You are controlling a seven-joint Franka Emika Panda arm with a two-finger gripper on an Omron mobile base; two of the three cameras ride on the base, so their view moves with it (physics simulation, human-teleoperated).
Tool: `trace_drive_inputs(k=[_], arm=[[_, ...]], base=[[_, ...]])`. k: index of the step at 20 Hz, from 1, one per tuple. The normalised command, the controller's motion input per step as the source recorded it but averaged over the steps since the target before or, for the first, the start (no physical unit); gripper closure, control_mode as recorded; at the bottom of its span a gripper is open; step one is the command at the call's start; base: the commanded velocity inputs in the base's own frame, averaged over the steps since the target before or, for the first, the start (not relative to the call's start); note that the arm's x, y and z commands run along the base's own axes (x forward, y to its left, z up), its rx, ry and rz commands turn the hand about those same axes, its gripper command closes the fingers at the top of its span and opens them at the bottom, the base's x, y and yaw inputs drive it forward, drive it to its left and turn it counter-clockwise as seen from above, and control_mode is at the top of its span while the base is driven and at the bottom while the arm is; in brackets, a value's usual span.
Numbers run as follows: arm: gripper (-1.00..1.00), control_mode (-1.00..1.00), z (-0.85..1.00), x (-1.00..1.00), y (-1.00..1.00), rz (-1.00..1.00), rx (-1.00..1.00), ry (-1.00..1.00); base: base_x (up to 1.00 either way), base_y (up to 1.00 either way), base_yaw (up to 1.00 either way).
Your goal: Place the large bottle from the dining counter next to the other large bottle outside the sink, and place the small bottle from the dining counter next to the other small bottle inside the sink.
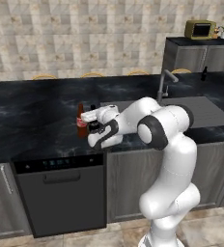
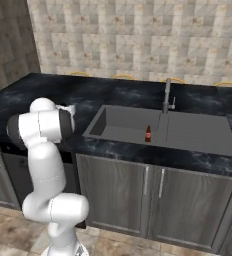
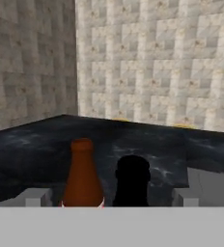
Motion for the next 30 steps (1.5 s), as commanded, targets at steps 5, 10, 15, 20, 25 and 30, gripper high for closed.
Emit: trace_drive_inputs(k=[5, 10, 15, 20, 25, 30], arm=[[-1.0, -1.0, 0.81, -0.1, 0.0, 0.0, 0.07, -0.14], [-1.0, -1.0, 0.26, -0.2, 0.0, 0.0, -0.03, -0.05], [-1.0, -1.0, 0.01, -0.47, 0.0, 0.04, -0.22, 0.09], [-1.0, -1.0, 0.34, -0.4, 0.0, 0.01, -0.16, 0.22], [-1.0, -1.0, 0.57, -0.11, 0.0, 0.0, -0.1, 0.28], [-1.0, -1.0, 0.36, 0.0, 0.0, 0.0, -0.14, 0.36]], base=[[0.0, 0.0, 0.0], [0.0, 0.0, 0.0], [0.0, 0.0, 0.0], [0.0, 0.0, 0.0], [0.0, 0.0, 0.0], [0.0, 0.0, 0.0]])
